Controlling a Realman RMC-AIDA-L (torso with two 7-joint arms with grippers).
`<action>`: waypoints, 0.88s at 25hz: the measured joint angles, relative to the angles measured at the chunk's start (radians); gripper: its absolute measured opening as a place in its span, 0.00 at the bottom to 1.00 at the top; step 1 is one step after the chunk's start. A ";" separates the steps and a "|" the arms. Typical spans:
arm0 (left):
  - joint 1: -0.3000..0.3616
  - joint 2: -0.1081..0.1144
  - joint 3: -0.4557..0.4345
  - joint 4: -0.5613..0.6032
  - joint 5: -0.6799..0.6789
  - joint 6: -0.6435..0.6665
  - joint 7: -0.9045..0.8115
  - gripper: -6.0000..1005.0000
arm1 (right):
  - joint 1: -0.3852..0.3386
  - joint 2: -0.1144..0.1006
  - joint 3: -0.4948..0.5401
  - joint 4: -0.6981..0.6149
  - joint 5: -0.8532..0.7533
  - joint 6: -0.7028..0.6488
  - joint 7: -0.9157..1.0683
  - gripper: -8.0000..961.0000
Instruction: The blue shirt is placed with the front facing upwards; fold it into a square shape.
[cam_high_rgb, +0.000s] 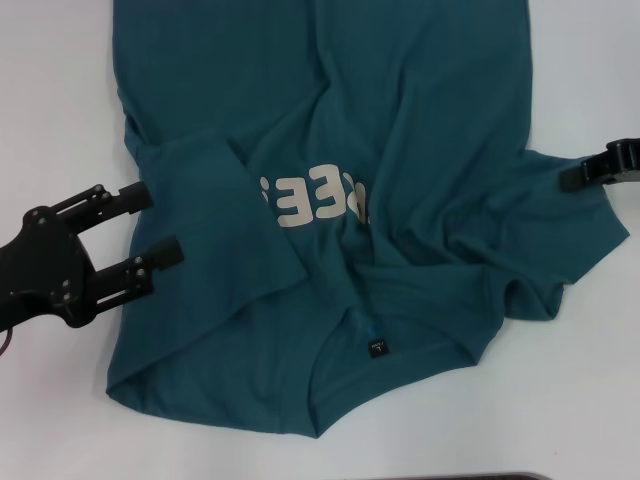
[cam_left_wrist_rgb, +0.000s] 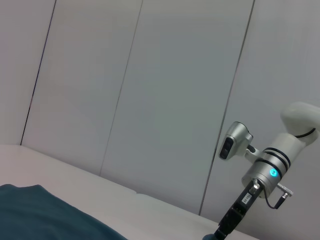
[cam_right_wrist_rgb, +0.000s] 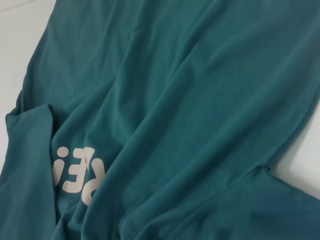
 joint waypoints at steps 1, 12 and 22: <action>0.000 0.000 0.000 0.000 0.000 0.000 0.000 0.72 | 0.000 -0.001 0.000 0.000 0.000 0.000 0.000 0.29; 0.005 0.000 -0.010 0.000 0.000 0.000 -0.001 0.72 | -0.004 -0.029 0.008 -0.012 -0.001 0.019 0.028 0.03; 0.007 0.000 -0.016 0.000 0.000 0.002 -0.002 0.72 | -0.026 -0.048 0.003 -0.070 -0.005 0.026 0.079 0.03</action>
